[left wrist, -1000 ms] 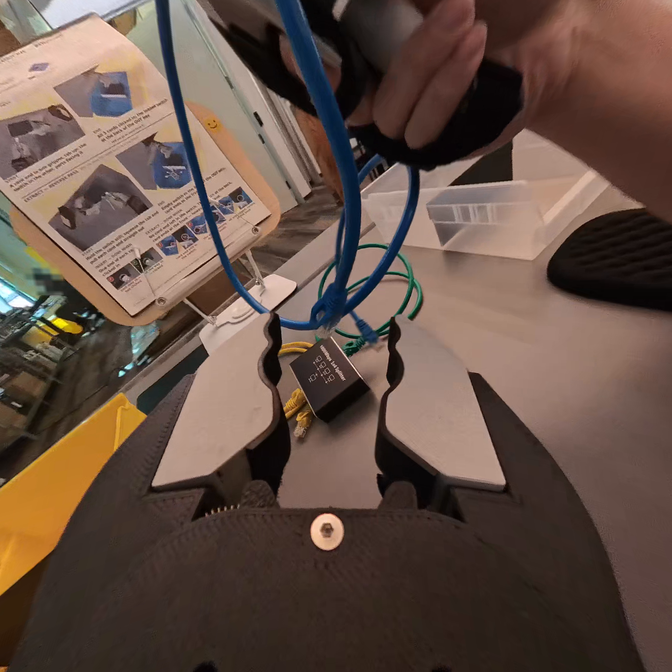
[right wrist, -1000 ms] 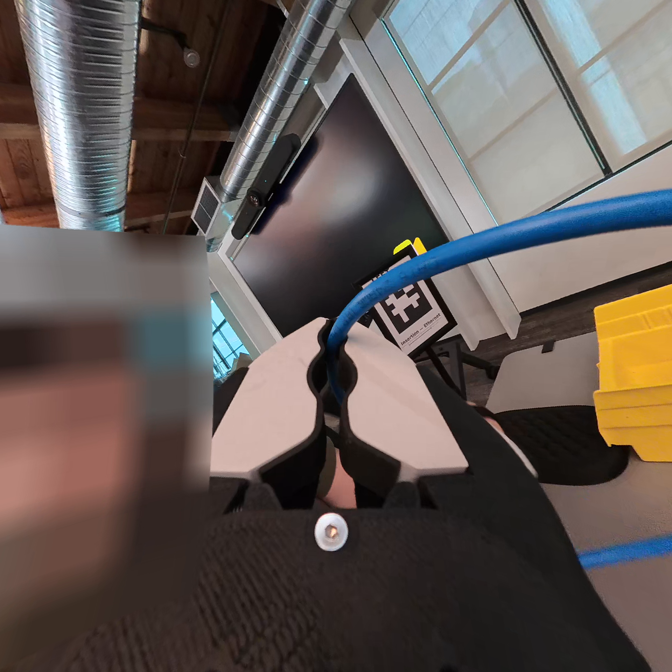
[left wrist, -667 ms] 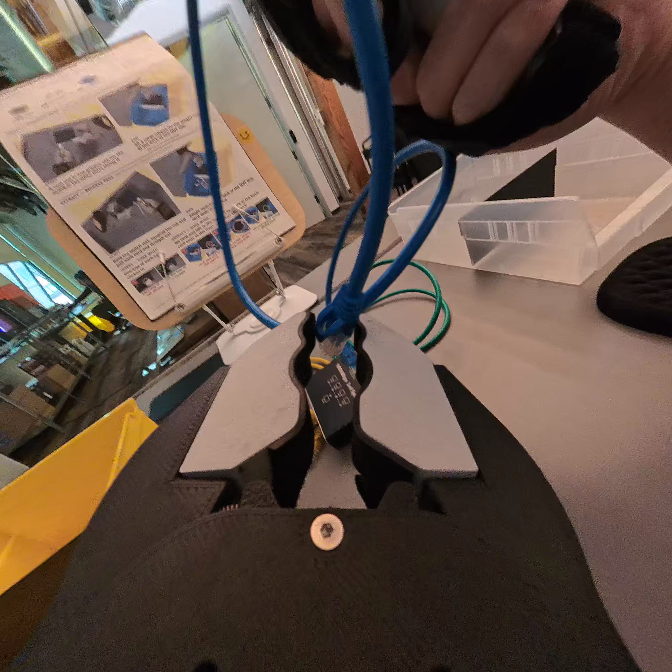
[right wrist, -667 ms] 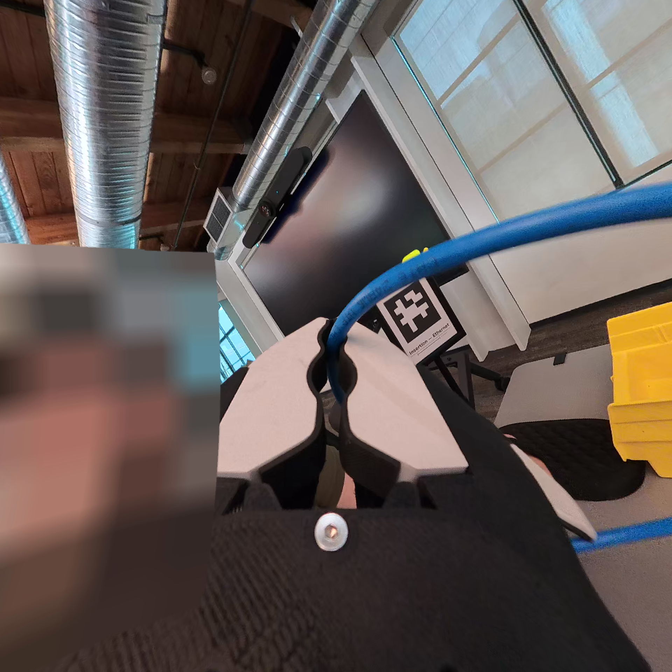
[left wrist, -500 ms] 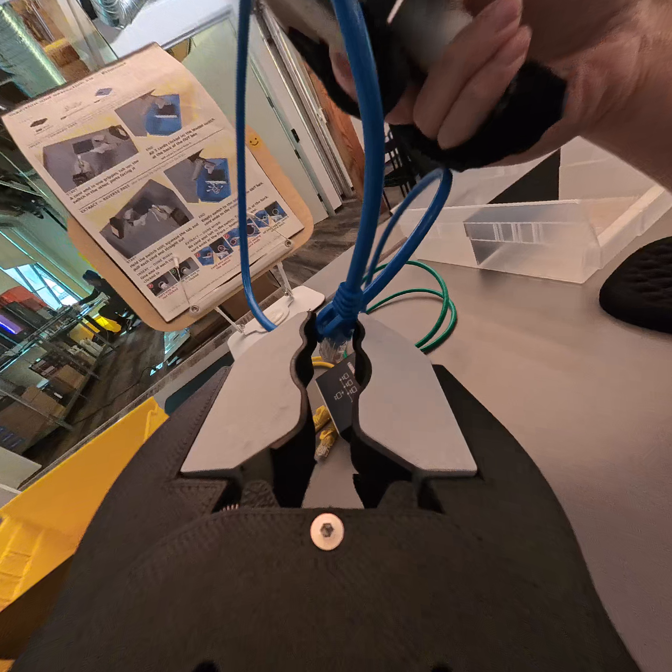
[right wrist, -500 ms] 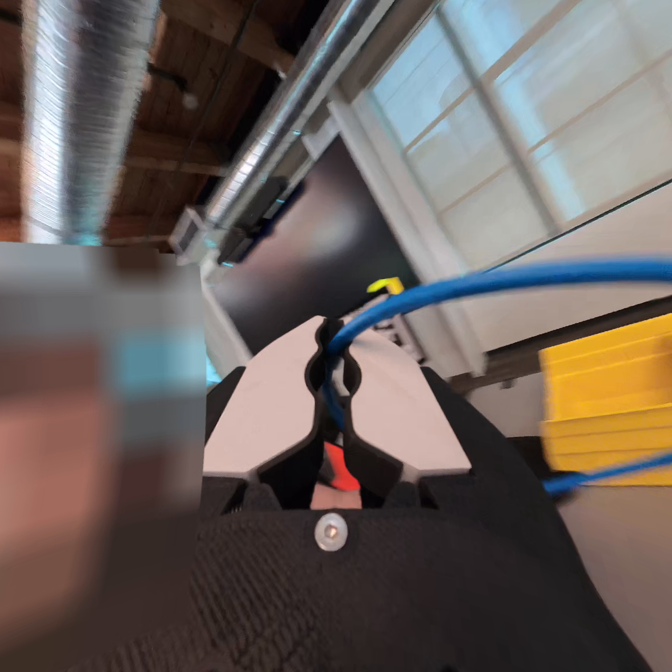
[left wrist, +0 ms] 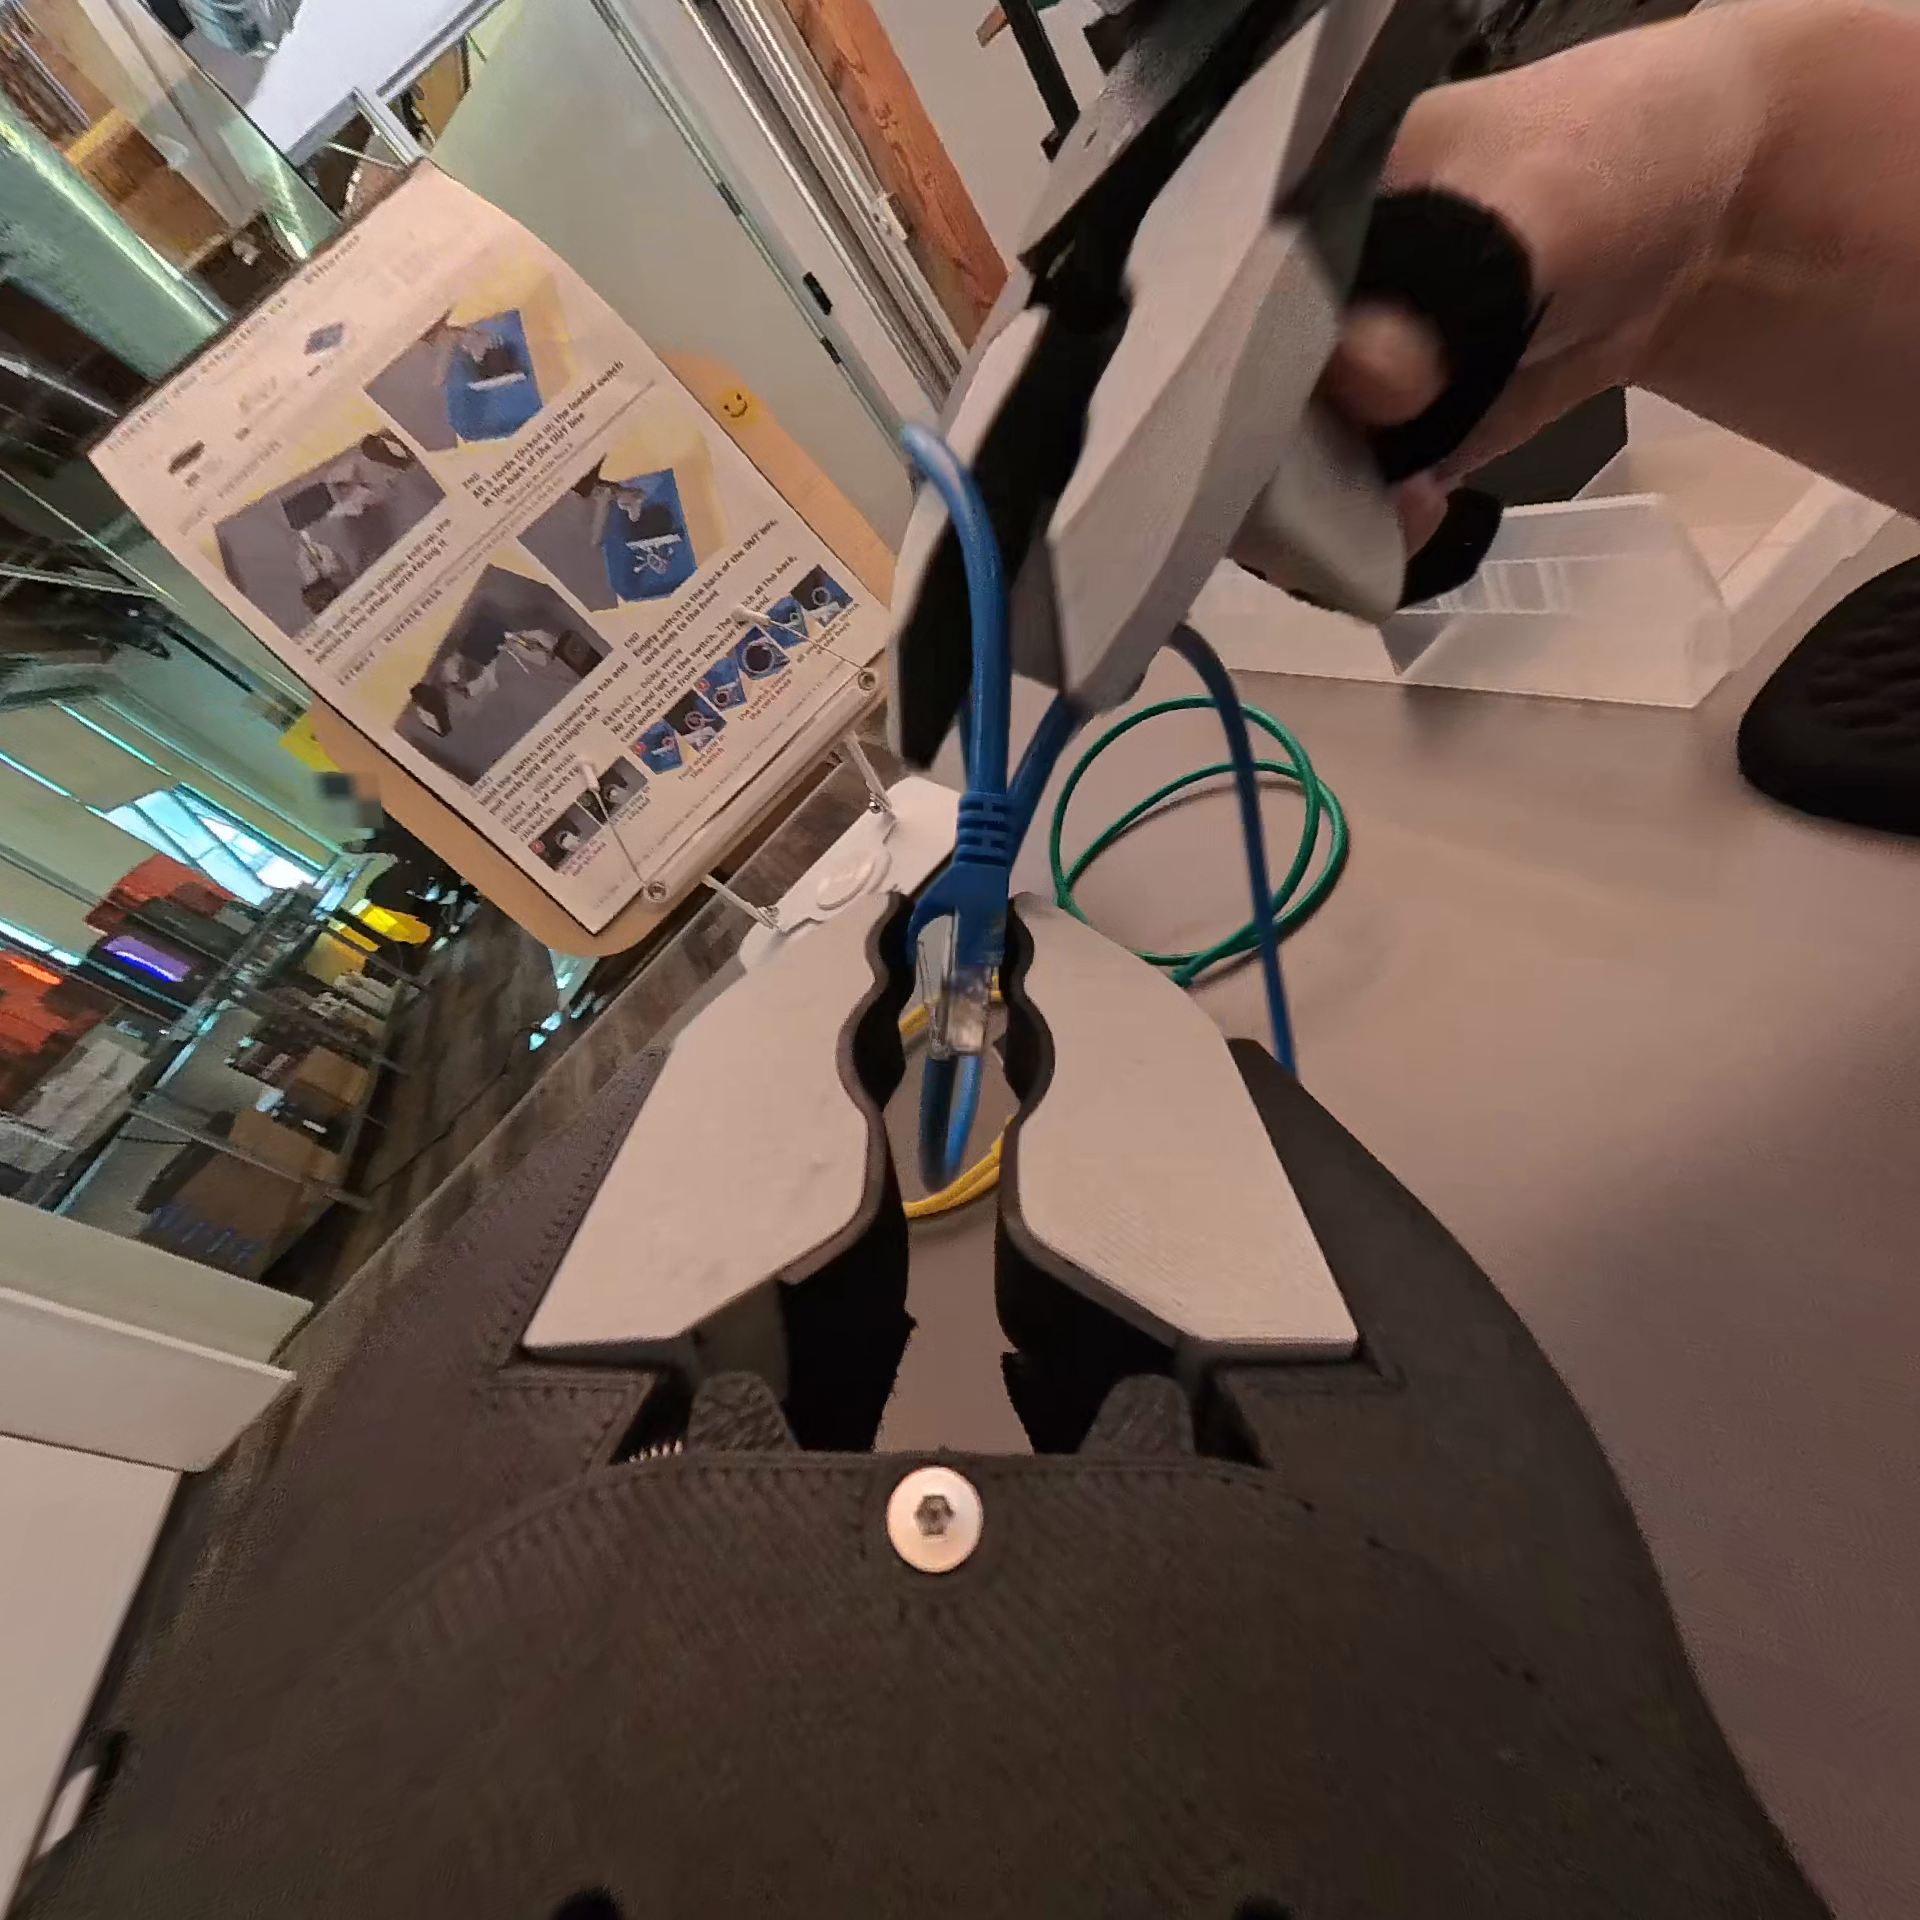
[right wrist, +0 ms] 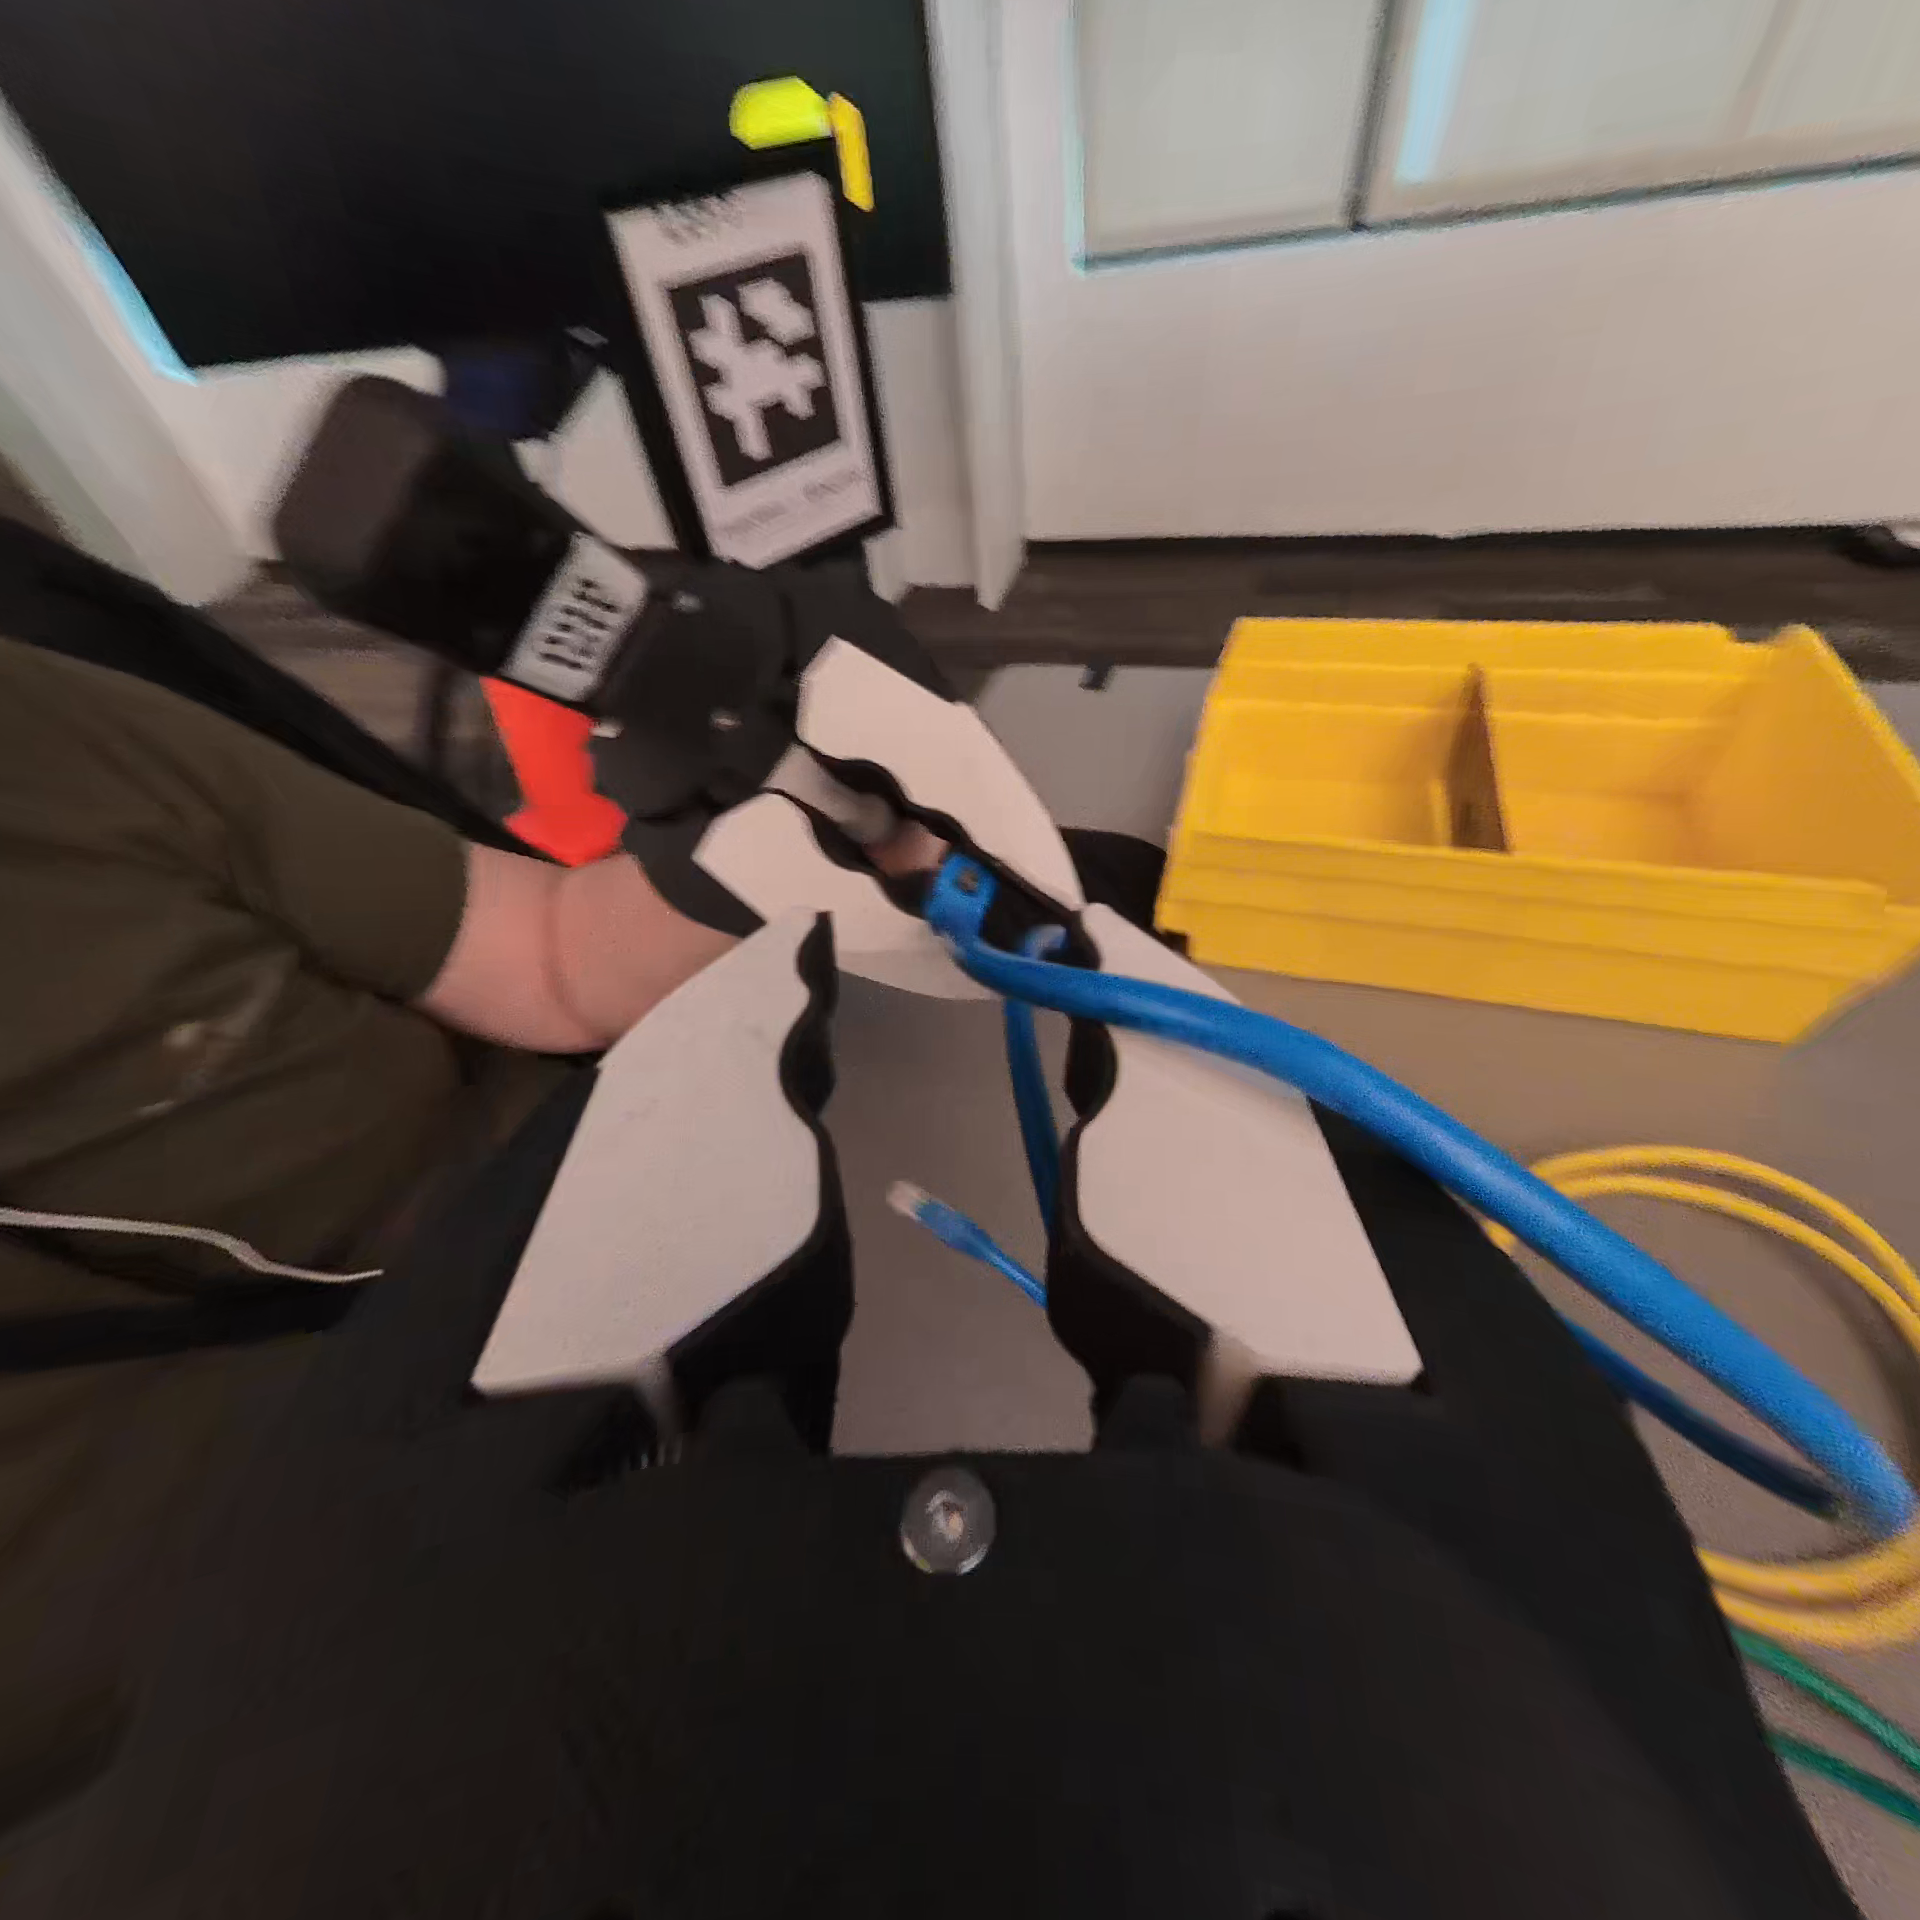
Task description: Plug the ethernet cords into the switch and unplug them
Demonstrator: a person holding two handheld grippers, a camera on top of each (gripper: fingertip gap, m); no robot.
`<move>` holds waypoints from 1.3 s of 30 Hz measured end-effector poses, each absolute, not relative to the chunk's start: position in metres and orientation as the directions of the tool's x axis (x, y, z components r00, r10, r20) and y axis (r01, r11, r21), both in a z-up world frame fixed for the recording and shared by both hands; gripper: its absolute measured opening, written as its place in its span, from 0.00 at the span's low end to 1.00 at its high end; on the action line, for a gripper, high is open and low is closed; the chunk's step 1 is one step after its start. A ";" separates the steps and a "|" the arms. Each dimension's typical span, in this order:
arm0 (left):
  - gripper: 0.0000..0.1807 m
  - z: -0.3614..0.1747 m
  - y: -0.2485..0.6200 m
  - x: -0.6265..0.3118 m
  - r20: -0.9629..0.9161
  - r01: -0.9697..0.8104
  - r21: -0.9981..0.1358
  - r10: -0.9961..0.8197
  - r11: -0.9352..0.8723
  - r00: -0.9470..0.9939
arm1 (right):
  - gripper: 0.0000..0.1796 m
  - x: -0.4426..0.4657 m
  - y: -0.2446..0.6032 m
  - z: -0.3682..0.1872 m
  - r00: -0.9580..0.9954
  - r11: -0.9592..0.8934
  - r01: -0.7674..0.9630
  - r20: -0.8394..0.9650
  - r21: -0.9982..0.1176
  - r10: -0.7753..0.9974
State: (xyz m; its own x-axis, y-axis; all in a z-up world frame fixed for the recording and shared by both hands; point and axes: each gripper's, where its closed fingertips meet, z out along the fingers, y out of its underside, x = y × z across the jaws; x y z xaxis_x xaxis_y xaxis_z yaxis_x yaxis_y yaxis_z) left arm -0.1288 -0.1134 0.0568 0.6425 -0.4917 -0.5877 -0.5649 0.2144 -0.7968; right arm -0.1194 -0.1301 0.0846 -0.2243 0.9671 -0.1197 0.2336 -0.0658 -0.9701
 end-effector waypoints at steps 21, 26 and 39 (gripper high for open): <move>0.17 0.042 -0.115 -0.152 -0.612 -0.585 -0.783 -0.434 0.212 0.661 | 0.06 -0.134 -0.123 0.065 -0.242 -0.333 0.315 -0.415 -0.889 0.877; 0.07 0.045 -0.117 -0.143 -0.694 -0.645 -0.715 -0.386 0.272 0.607 | 0.06 -0.138 -0.128 0.062 -0.259 -0.334 0.329 -0.424 -0.883 0.868; 0.12 0.056 -0.125 -0.150 -0.586 -0.522 -0.809 -0.429 0.269 0.687 | 0.06 -0.137 -0.128 0.069 -0.272 -0.238 0.269 -0.311 -0.933 0.911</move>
State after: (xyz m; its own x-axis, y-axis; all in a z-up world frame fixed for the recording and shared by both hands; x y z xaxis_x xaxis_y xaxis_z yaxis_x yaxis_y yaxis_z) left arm -0.1501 -0.1252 0.0564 0.6873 -0.4292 -0.5860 -0.5221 0.2691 -0.8094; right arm -0.1373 -0.1276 0.0691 -0.2716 0.9108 -0.3110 0.2688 -0.2385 -0.9332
